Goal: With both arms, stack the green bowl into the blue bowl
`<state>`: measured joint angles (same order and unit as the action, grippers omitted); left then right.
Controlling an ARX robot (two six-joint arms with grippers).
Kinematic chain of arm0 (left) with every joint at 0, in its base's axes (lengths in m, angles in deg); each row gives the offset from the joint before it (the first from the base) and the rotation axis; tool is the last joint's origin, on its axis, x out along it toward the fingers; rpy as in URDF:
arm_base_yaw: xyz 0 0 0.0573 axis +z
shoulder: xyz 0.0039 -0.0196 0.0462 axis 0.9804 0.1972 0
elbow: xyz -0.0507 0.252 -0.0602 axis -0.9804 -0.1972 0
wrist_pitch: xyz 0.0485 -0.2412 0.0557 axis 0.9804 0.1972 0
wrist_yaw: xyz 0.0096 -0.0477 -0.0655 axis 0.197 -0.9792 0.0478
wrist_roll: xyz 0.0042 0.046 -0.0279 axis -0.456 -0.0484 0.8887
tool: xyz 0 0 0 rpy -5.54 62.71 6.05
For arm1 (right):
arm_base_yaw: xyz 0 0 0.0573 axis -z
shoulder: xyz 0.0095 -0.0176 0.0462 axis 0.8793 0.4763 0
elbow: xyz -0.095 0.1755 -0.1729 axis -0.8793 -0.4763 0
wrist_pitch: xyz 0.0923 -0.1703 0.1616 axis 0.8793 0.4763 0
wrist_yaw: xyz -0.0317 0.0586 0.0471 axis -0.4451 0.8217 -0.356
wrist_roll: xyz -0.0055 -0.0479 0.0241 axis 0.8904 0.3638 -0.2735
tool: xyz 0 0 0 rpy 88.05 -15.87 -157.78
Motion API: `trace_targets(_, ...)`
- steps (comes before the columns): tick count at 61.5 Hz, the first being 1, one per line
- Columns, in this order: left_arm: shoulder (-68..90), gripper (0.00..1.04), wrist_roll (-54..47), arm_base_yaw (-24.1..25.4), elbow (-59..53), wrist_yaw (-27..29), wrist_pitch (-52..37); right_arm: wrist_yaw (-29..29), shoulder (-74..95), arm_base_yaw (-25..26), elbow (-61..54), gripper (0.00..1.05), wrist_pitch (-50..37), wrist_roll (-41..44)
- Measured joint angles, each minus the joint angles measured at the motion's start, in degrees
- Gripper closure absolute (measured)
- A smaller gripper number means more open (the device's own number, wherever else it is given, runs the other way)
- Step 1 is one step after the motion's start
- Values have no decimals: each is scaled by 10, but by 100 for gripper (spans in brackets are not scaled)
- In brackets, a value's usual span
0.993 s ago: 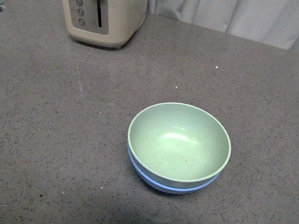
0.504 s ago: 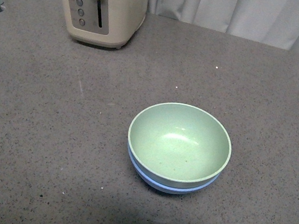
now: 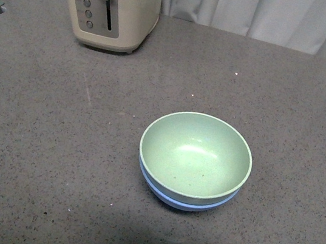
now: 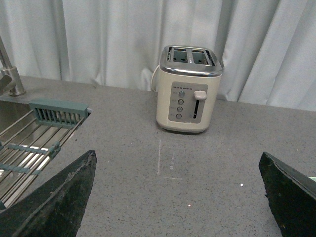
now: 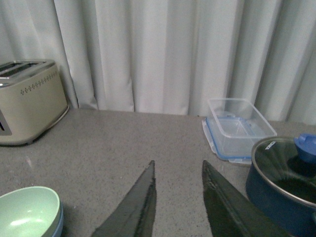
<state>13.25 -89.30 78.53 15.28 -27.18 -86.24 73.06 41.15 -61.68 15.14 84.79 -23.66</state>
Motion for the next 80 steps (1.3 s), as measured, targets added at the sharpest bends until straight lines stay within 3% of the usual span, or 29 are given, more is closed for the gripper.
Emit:
trace_targets(21,0,6,0,0,0,0,0,0,0,0,0,7,0,-1)
trace_targets(80,0,6,0,0,0,0,0,0,0,0,0,9,0,0)
